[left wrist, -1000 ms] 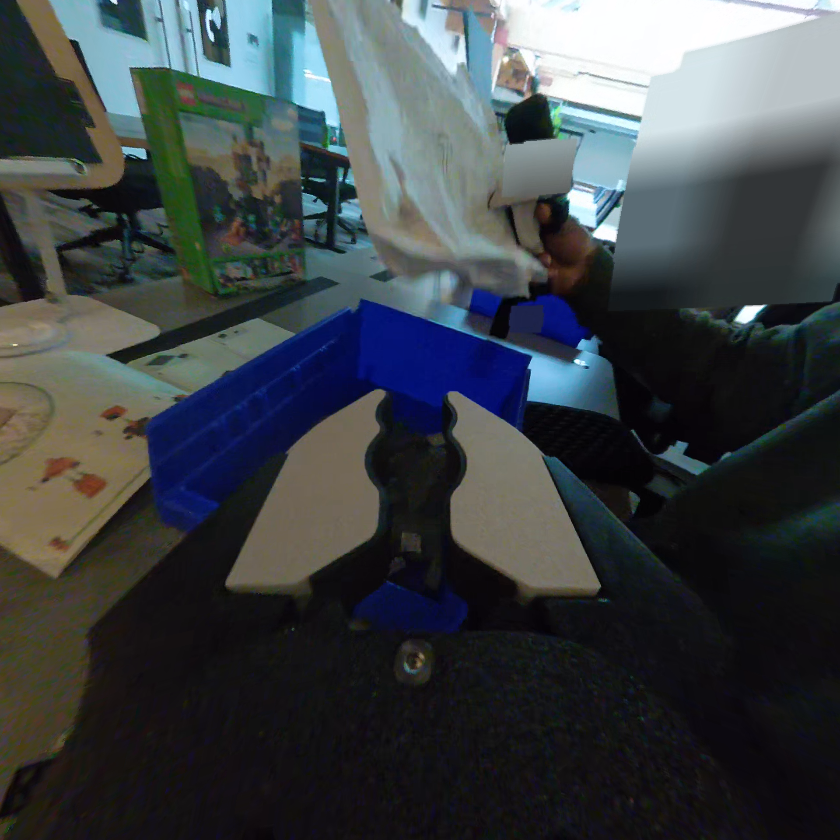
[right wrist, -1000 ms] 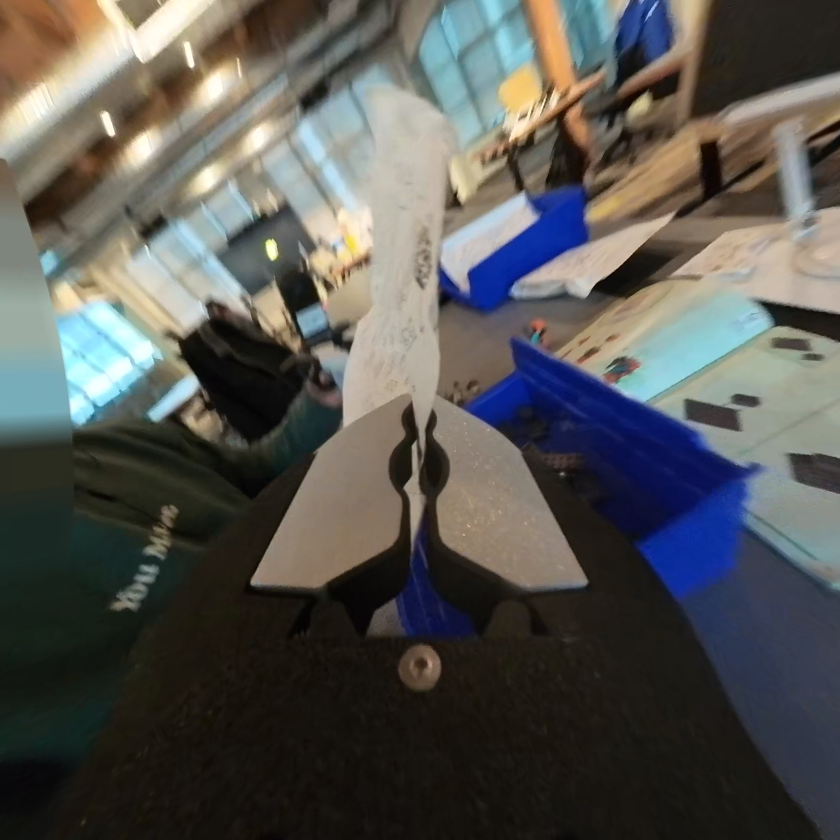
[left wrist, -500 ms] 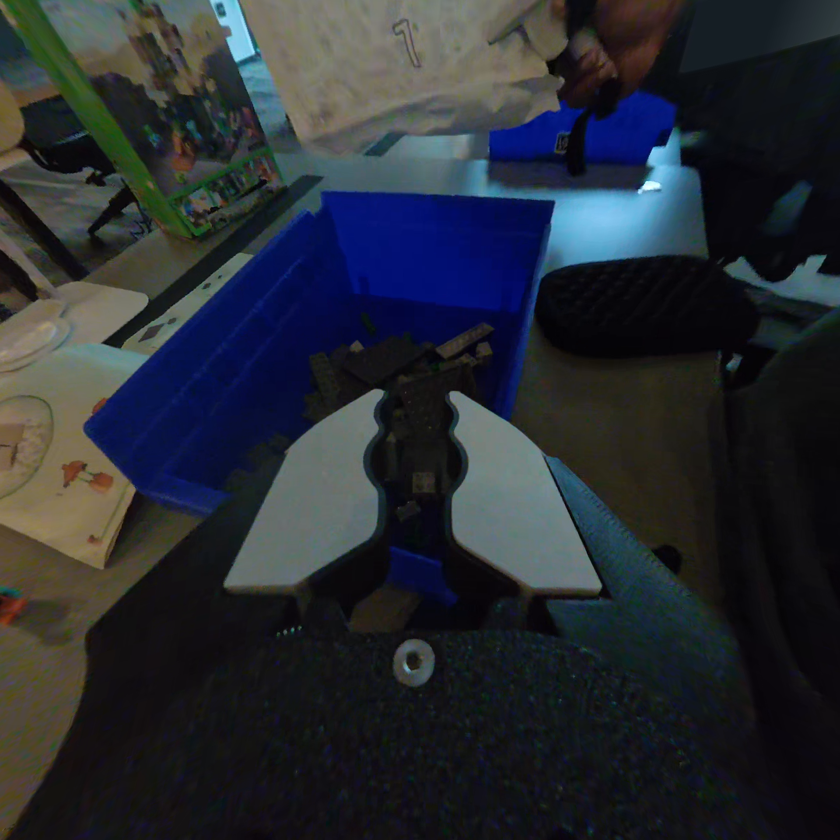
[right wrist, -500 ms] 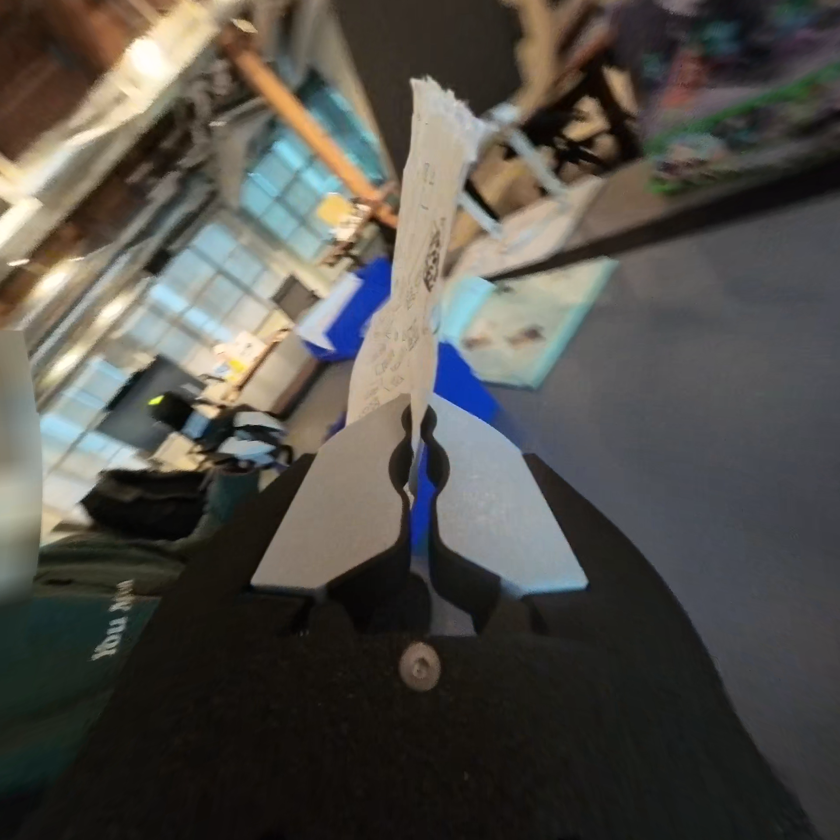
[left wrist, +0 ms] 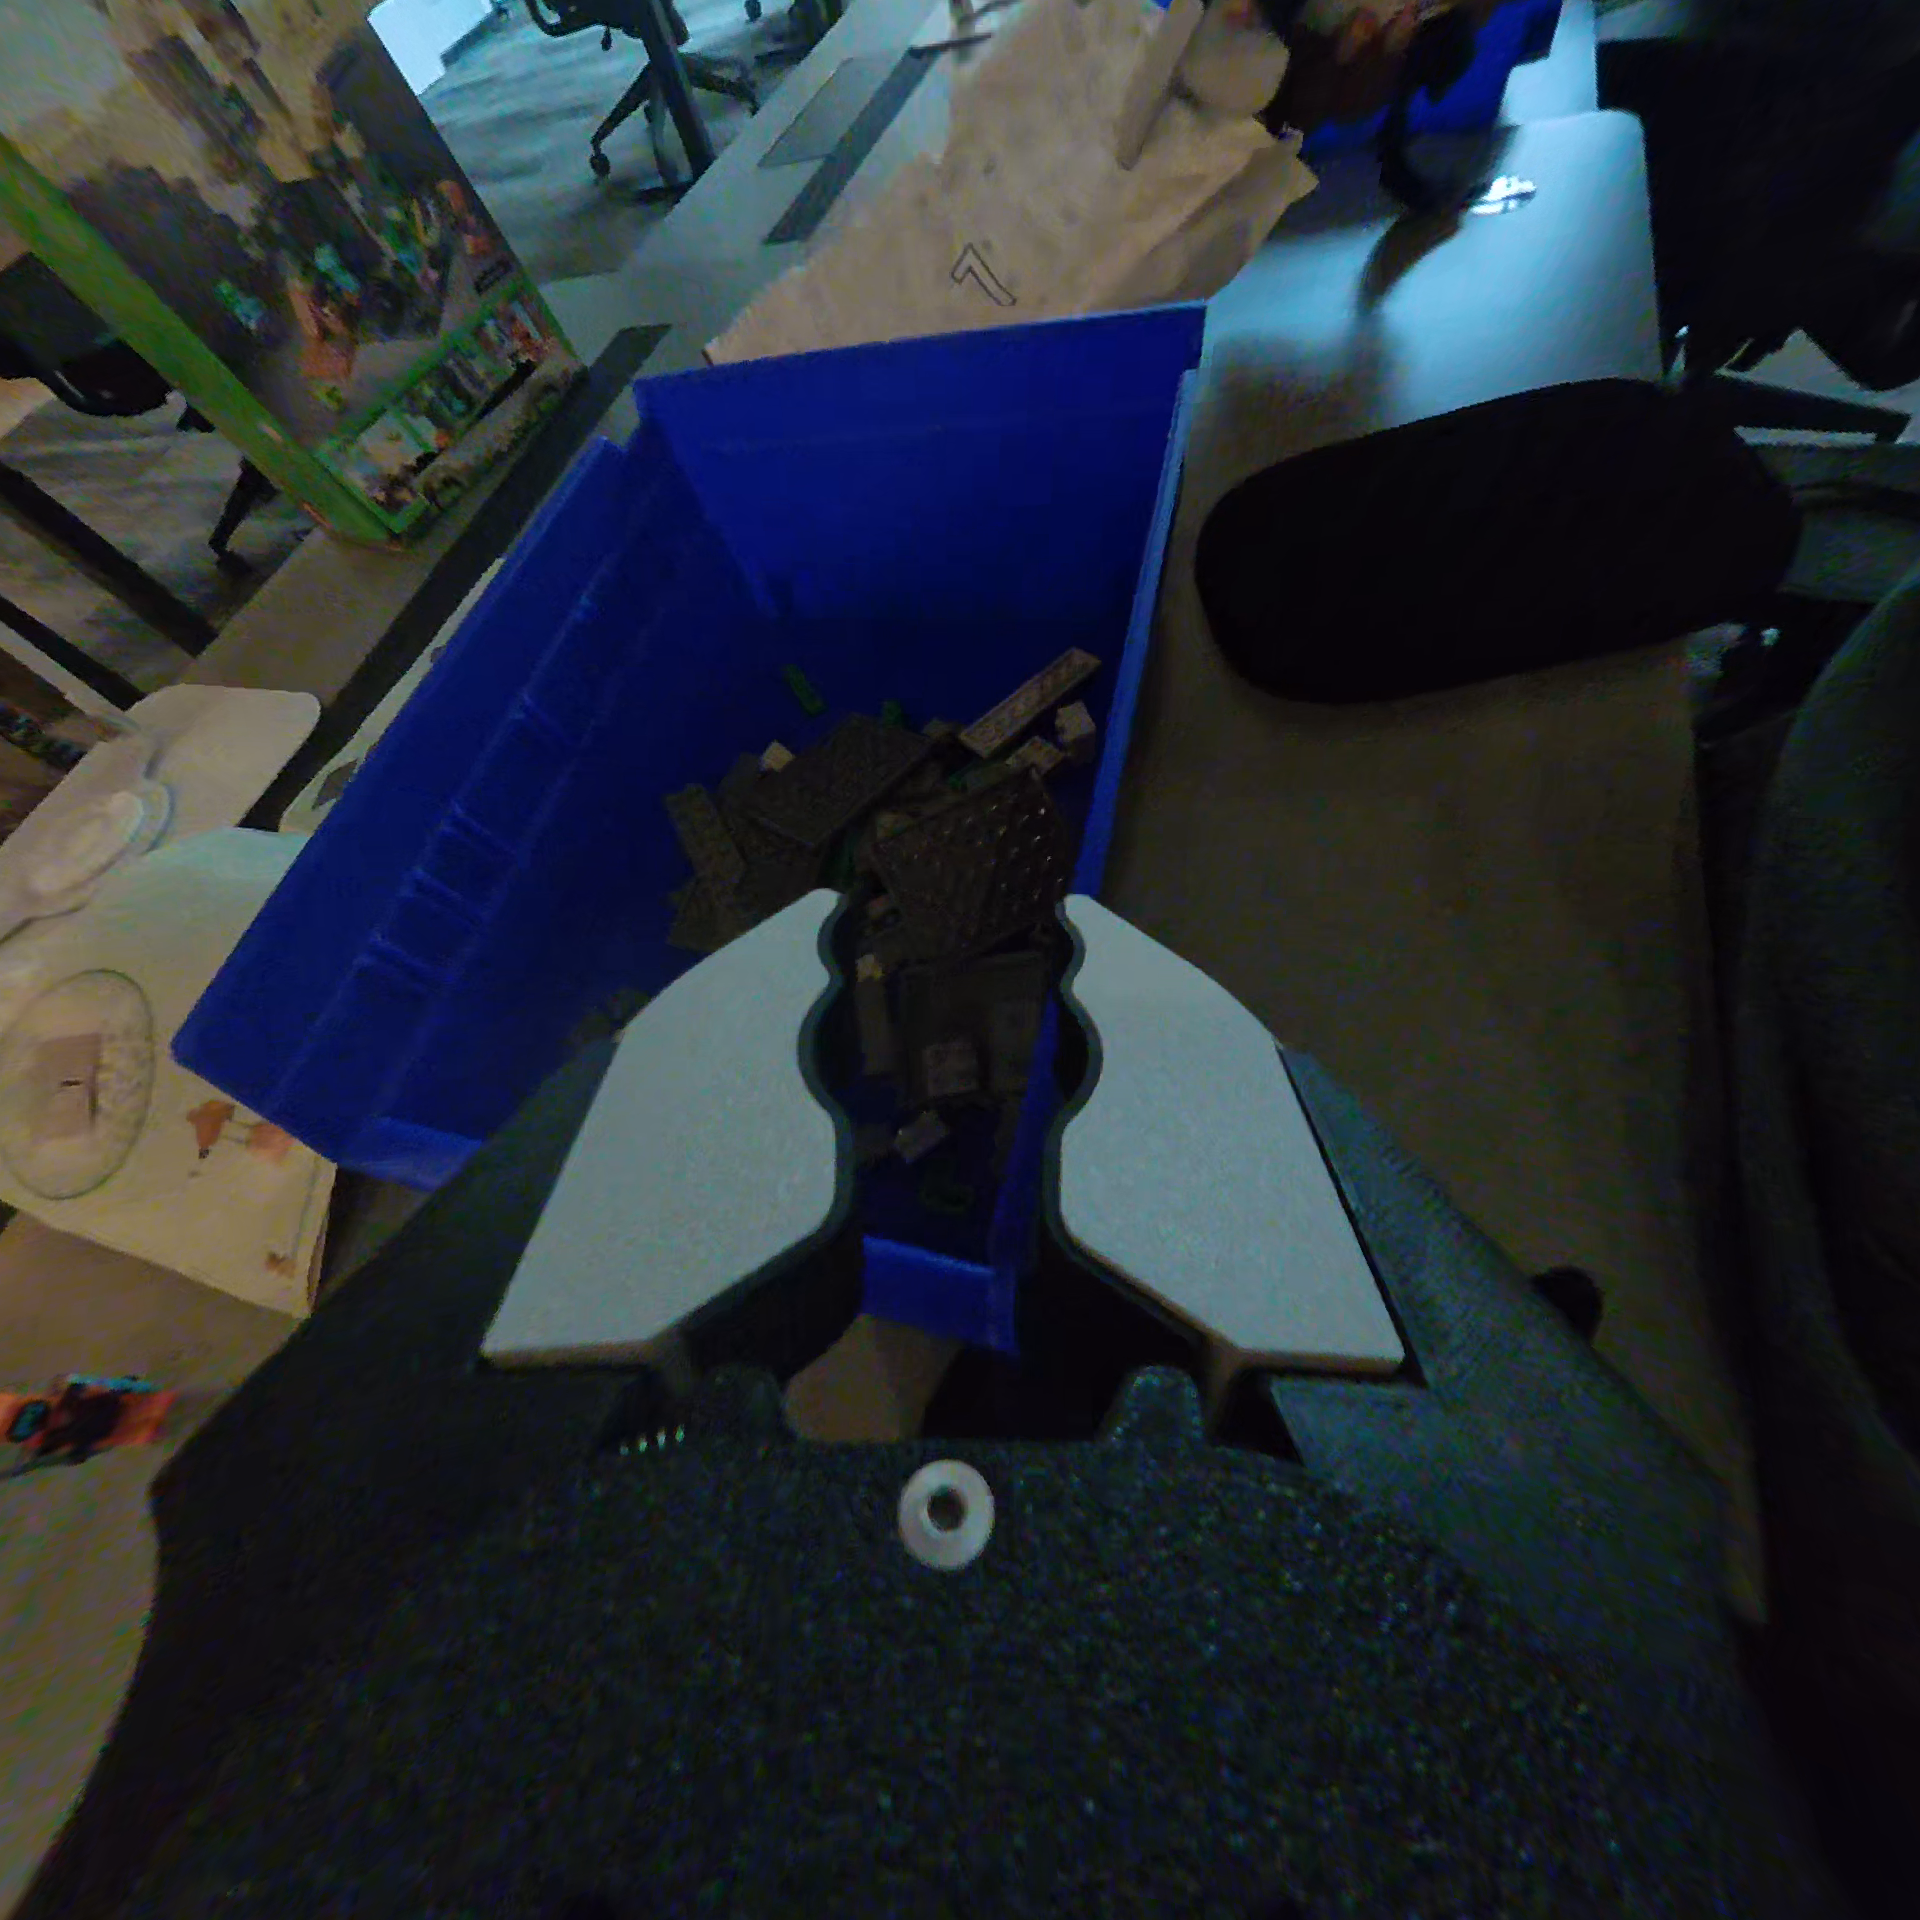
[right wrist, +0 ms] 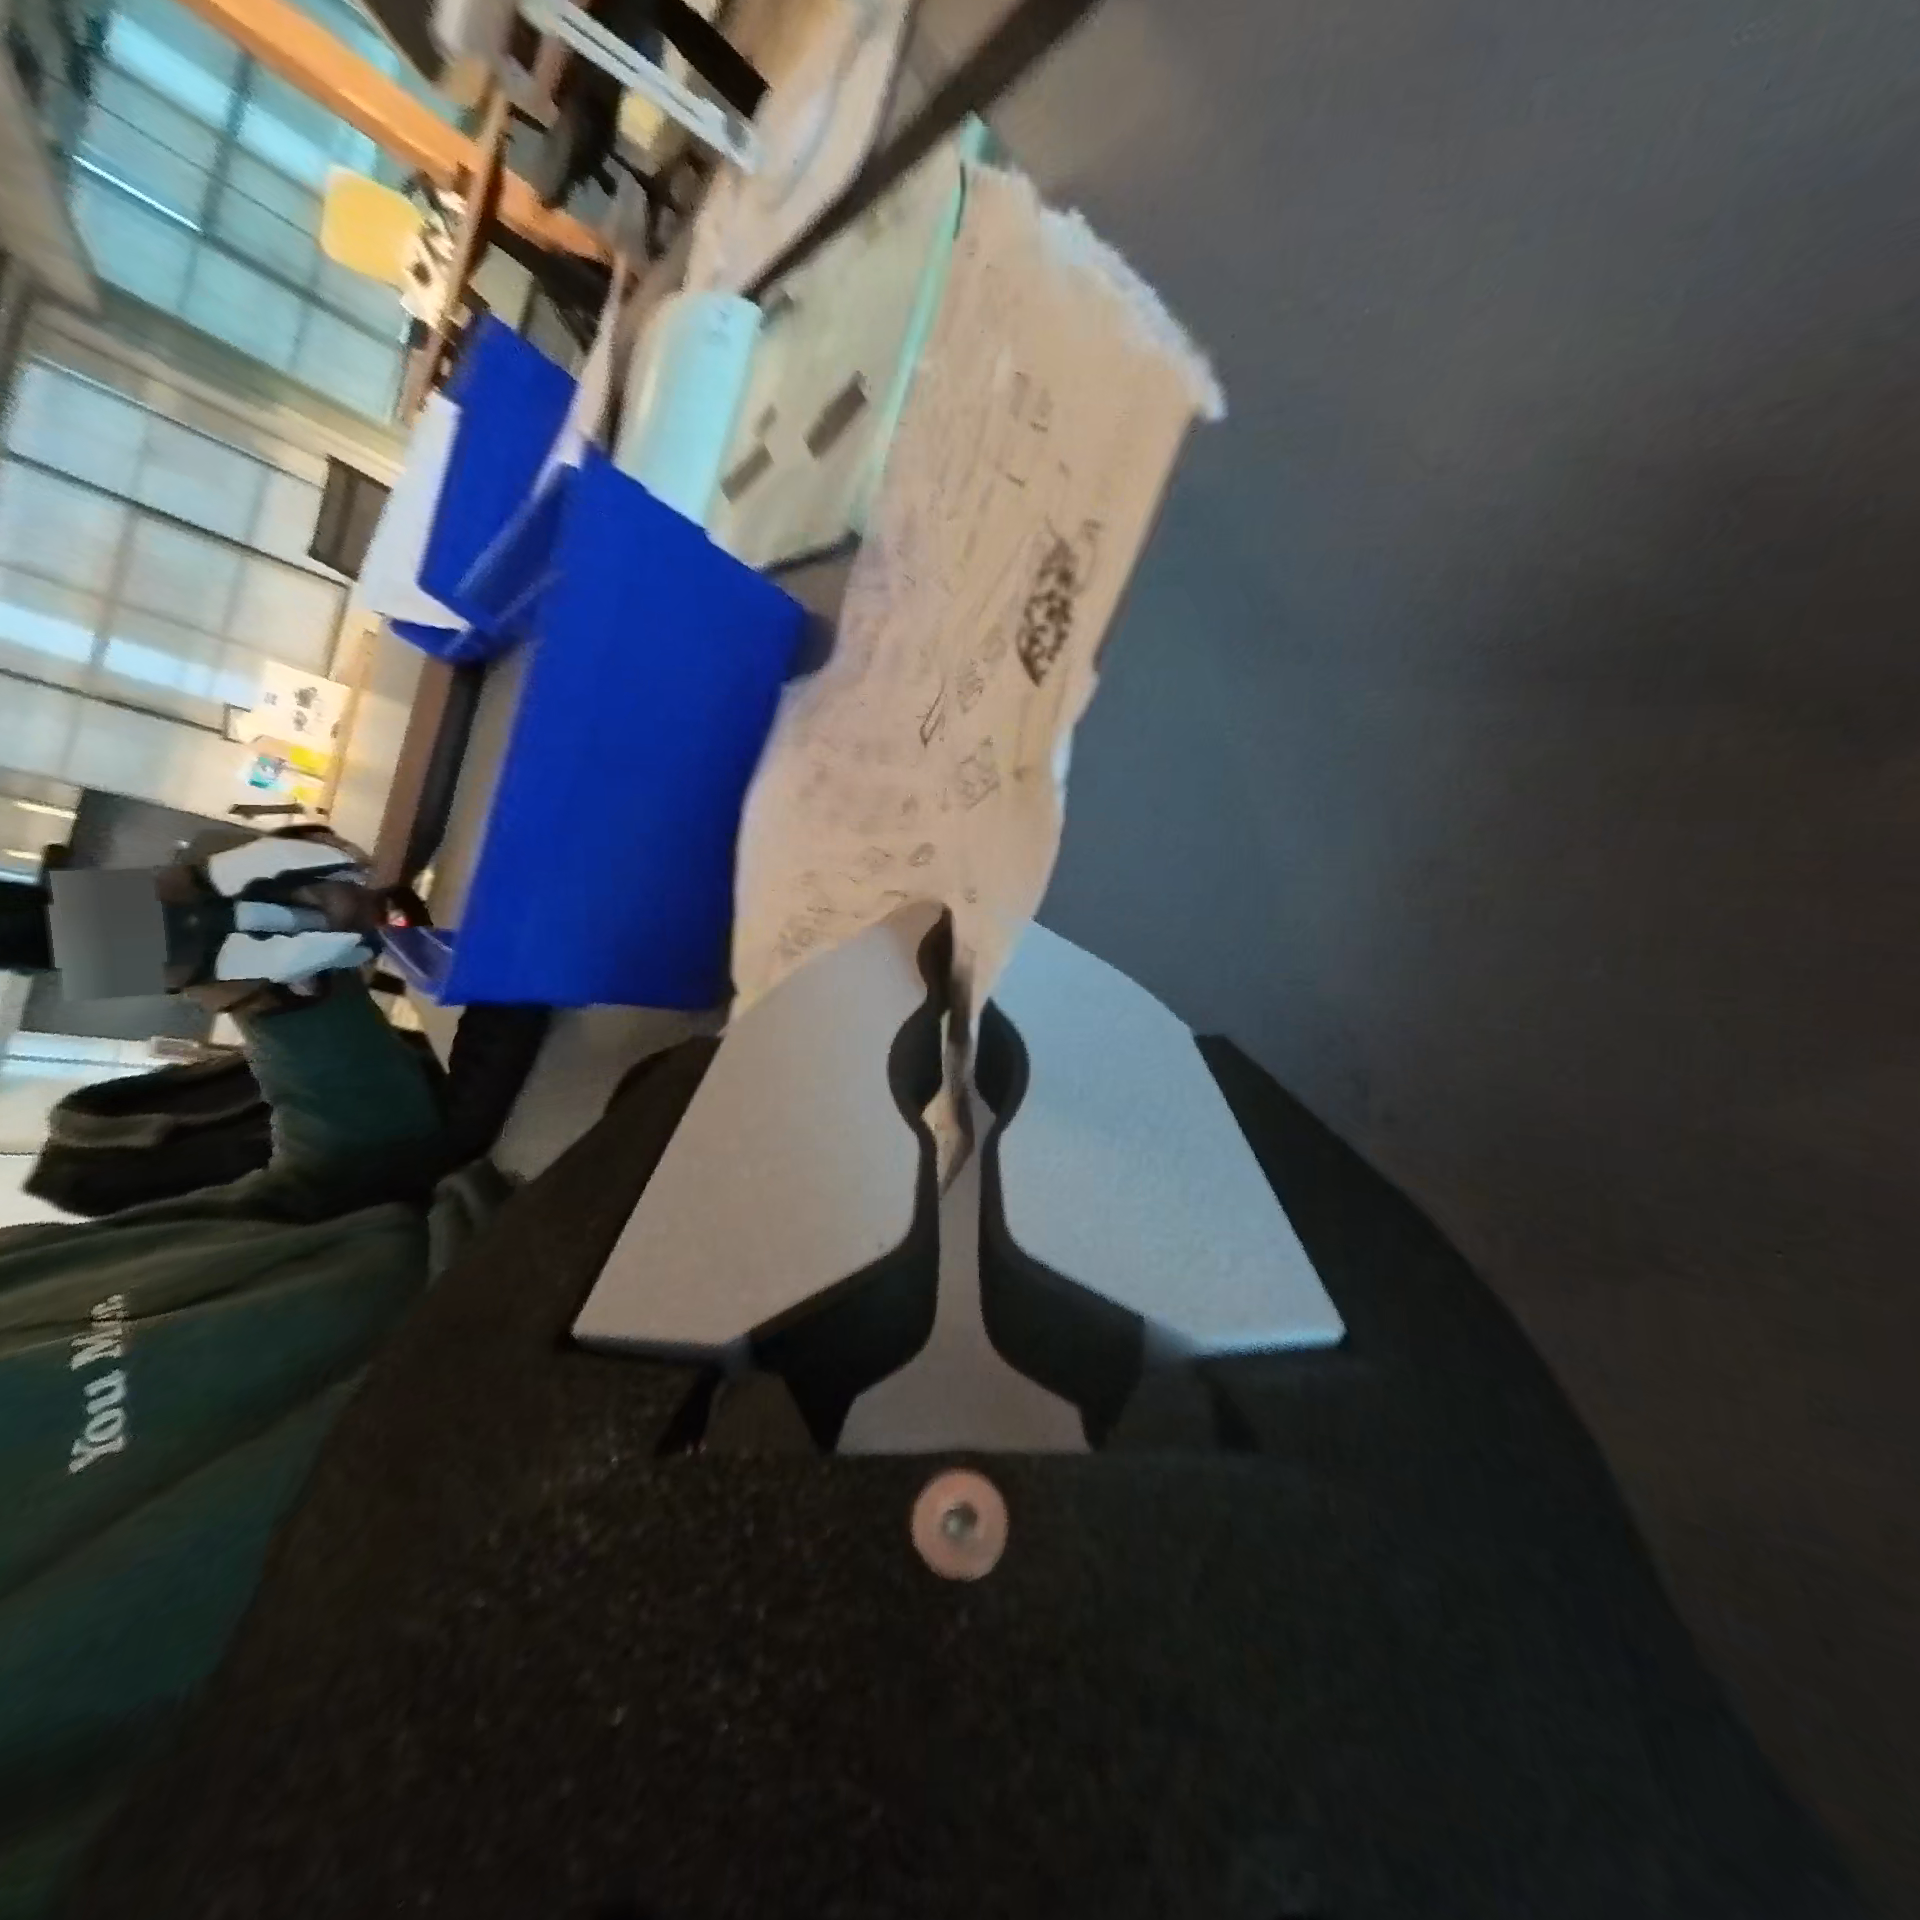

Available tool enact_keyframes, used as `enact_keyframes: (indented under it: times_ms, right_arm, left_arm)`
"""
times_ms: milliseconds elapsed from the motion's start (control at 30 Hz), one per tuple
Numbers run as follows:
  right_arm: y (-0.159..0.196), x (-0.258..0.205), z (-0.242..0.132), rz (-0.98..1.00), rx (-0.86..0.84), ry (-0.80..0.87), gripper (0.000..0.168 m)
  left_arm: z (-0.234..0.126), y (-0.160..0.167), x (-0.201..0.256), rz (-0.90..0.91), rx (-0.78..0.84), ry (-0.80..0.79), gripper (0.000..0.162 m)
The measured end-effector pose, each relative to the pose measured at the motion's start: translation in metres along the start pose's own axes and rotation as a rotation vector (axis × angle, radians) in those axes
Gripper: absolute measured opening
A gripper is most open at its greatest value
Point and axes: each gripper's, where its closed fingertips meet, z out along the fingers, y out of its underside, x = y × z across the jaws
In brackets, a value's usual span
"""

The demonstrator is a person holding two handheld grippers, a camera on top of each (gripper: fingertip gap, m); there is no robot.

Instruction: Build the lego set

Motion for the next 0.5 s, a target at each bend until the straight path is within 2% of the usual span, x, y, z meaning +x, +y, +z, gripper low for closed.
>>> enact_keyframes:
  times_ms: [200,433,500]
  right_arm:
    - [0.011,0.021,0.012,0.049,-0.045,0.02,0.002]
    - [0.008,0.026,0.016,0.041,-0.034,0.035,0.017]
    - [0.007,0.032,0.016,0.034,-0.017,0.059,0.026]
  left_arm:
    - [0.001,0.004,0.004,0.016,-0.014,-0.012,0.036]
    - [-0.004,0.004,0.0,0.009,0.001,-0.028,0.034]
    - [-0.006,0.004,-0.002,0.006,0.012,-0.04,0.034]
